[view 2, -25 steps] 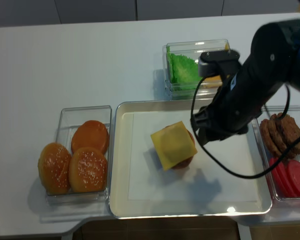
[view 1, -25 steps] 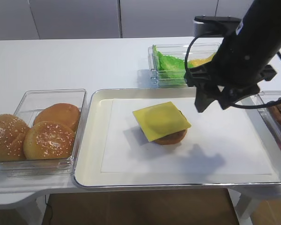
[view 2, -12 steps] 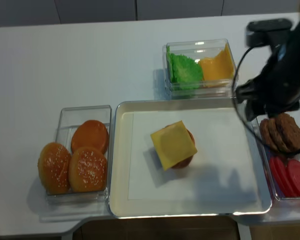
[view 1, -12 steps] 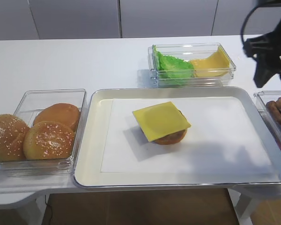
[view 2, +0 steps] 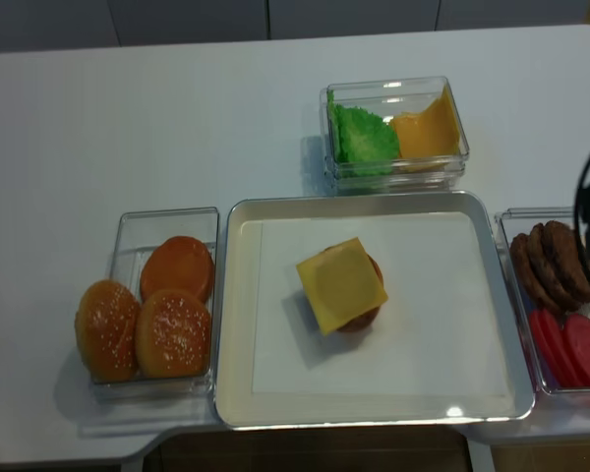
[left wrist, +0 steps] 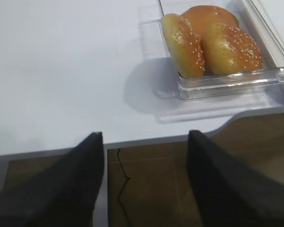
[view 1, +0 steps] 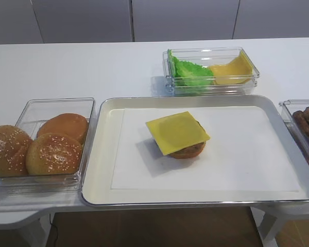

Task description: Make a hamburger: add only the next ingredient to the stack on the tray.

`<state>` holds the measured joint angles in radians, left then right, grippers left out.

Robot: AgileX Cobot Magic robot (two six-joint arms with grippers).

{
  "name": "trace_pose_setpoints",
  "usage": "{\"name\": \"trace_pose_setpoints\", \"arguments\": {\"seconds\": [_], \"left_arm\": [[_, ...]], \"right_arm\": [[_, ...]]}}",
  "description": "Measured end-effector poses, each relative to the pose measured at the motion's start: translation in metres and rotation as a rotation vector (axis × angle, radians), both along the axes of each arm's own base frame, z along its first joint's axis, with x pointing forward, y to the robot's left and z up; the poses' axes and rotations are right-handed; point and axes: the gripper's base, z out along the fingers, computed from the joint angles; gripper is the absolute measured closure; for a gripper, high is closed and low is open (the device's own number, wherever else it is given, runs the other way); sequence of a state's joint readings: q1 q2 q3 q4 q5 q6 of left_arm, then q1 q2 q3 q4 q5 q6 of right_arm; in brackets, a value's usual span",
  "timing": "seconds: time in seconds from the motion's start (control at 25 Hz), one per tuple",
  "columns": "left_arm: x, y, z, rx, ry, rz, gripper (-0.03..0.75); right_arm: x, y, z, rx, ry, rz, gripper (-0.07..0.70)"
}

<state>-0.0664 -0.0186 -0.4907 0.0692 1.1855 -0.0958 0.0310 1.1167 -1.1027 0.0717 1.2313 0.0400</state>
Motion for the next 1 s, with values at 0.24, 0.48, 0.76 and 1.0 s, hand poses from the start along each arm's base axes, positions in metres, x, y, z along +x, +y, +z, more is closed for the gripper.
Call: {"name": "trace_pose_setpoints", "arguments": {"seconds": [0.24, 0.48, 0.76, 1.0], "left_arm": [[0.000, 0.000, 0.000, 0.000, 0.000, 0.000, 0.300], [0.000, 0.000, 0.000, 0.000, 0.000, 0.000, 0.300], [0.000, 0.000, 0.000, 0.000, 0.000, 0.000, 0.300], [0.000, 0.000, 0.000, 0.000, 0.000, 0.000, 0.300]], "right_arm": [[-0.065, -0.002, 0.003, 0.006, -0.109, 0.002, 0.253], [-0.120, -0.003, -0.004, 0.013, -0.228, 0.004, 0.253], [-0.178, -0.001, -0.006, 0.062, -0.435, 0.021, 0.253], [-0.219, -0.002, -0.007, 0.054, -0.612, 0.044, 0.253]]}}
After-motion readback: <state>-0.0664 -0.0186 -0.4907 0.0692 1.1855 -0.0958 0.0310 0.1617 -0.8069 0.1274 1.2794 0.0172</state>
